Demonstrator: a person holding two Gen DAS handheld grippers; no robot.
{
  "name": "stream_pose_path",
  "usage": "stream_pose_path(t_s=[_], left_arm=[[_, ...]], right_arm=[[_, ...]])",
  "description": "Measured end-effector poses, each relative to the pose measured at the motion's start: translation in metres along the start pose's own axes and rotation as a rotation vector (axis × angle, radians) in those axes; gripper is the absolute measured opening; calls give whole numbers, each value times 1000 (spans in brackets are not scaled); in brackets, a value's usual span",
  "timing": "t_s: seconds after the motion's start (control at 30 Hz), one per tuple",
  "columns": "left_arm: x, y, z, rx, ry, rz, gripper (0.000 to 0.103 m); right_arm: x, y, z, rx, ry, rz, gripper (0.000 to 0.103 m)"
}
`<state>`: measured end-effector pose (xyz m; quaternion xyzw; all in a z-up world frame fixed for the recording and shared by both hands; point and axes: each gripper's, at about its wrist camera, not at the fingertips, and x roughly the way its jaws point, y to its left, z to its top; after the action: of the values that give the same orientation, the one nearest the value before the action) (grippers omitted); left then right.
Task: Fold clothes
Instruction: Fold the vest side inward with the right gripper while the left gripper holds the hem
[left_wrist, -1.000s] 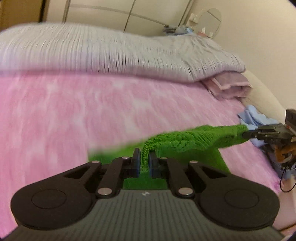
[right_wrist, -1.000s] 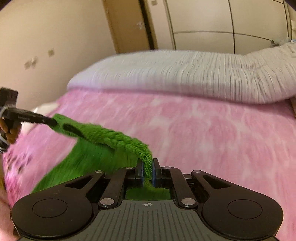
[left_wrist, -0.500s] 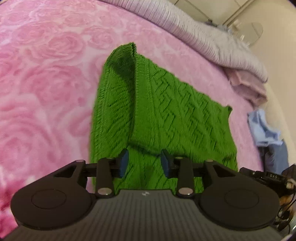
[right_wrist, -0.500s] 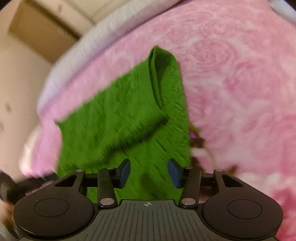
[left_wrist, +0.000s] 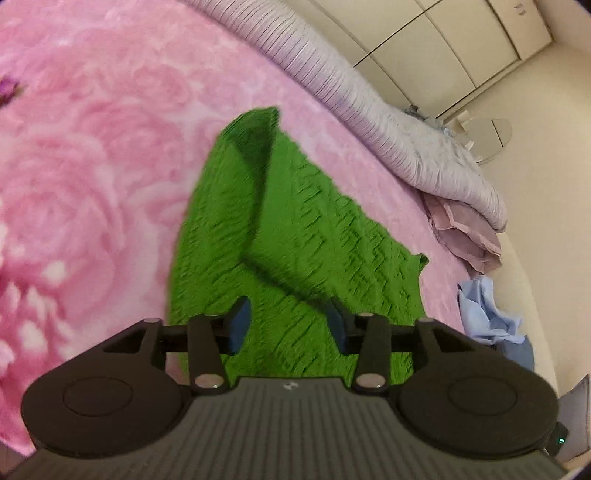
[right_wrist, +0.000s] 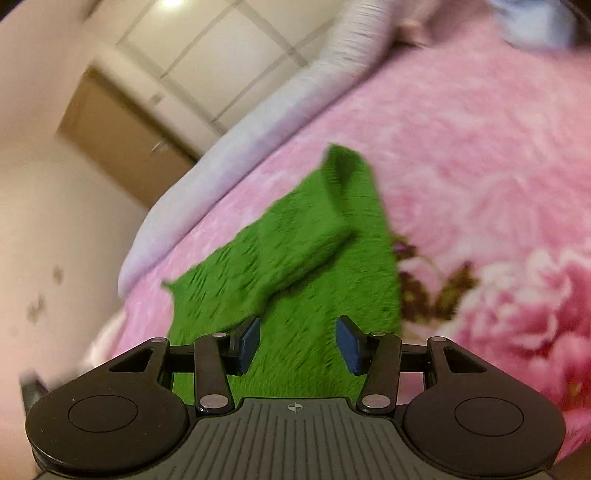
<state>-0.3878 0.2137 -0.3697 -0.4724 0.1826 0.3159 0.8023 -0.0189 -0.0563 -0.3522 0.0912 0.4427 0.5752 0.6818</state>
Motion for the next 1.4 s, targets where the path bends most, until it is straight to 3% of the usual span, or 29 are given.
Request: stream_pose_path(t_s=[0.07,0.1,0.23,0.37,0.63,0.7,0.73,0.77,0.87,1.03,1.17,1.4], left_arm=[[8,-7,0,2,-8,49,42],[13,-9,0,-6,-4,61,42],[26,-8,0,-59,-8,60,42],[41,-1,5,-117,-10,60,42],[69,4,22,-118,-32,75,40],[72,1,25,-84,-35,78,34],[73,-2,25,-59,-35,77,15],[73,-4,26,-34,-34,77,7],[58,-5,25,-5,-52,56,7],[4,-2,8,86,-97,39,7],[-14,13,-13,73,-71,45,7],[-20,10,-23,96,-82,31,7]], right_arm=[[12,11,-4,-82,-17,-62,50],[18,12,-1,-56,-6,-90,50],[43,-14,12,289,2,50,50],[69,-35,20,495,-31,67,50],[100,-60,46,556,-66,68,46],[107,-61,51,543,-47,36,30],[105,-59,51,513,-49,29,15],[103,-57,50,481,-52,24,11],[95,-51,50,387,-61,8,9],[47,-24,29,249,-62,55,8],[31,-26,4,279,-12,50,8],[8,-15,-15,226,-61,20,8]])
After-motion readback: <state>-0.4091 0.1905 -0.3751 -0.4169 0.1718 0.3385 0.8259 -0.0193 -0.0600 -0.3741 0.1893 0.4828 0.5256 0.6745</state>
